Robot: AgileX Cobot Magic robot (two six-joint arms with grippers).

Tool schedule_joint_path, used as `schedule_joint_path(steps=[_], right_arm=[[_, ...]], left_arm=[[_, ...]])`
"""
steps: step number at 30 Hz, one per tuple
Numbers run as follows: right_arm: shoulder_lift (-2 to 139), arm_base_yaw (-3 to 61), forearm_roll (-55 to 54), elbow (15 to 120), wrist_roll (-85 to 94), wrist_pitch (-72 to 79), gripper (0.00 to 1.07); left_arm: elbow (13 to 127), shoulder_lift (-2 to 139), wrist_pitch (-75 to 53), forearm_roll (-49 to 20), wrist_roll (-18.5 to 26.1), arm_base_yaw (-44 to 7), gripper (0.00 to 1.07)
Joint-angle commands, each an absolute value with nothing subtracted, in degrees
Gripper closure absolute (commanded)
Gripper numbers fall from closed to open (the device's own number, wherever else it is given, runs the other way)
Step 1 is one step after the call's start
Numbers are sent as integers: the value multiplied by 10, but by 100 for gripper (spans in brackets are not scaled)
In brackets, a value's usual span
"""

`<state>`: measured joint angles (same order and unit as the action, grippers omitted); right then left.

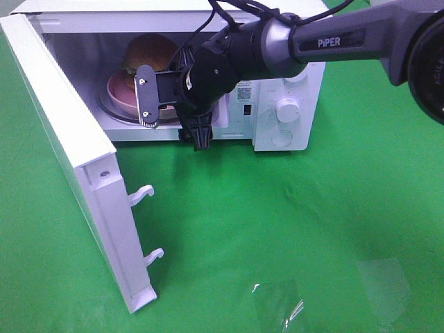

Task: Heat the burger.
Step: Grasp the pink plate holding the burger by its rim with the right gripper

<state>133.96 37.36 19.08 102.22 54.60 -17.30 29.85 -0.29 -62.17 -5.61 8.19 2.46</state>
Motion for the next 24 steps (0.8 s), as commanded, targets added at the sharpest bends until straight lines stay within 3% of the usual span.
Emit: schedule_joint_path(steps=[1, 12, 14, 15, 16, 17, 18, 19, 20, 21, 22, 23, 24], right_arm=[[1350, 373, 181, 1040, 539, -179, 23], [1382, 373, 140, 1053, 539, -188, 31], [1383, 373, 132, 1053, 539, -190, 46], [1383, 373, 132, 1053, 539, -190, 46], [1383, 373, 132, 1053, 539, -189, 57], [1383, 373, 132, 1053, 539, -189, 57], [1383, 373, 131, 1053, 539, -190, 68], [1383, 373, 131, 1053, 539, -190, 68], [1383, 373, 129, 1053, 539, -197, 81], [1383, 373, 129, 1053, 539, -197, 81], [1383, 373, 129, 1053, 539, -210, 93], [1383, 373, 129, 1053, 539, -210, 93], [1381, 373, 129, 1053, 539, -226, 104]], left_arm=[[297, -6, -614, -58, 82, 27, 9], [297, -6, -614, -58, 82, 27, 9], [297, -6, -614, -57, 82, 27, 9], [297, -6, -614, -57, 82, 27, 9], [297, -6, -614, -57, 82, 27, 9], [297, -6, -614, -57, 82, 27, 9], [297, -6, -614, -57, 82, 27, 9], [297, -6, -614, -57, 82, 27, 9], [297, -6, -614, -57, 82, 27, 9], [297, -6, -614, -57, 82, 27, 9], [297, -6, -614, -57, 82, 27, 9], [297, -6, -614, -57, 82, 27, 9], [297, -6, -614, -57, 82, 27, 9]])
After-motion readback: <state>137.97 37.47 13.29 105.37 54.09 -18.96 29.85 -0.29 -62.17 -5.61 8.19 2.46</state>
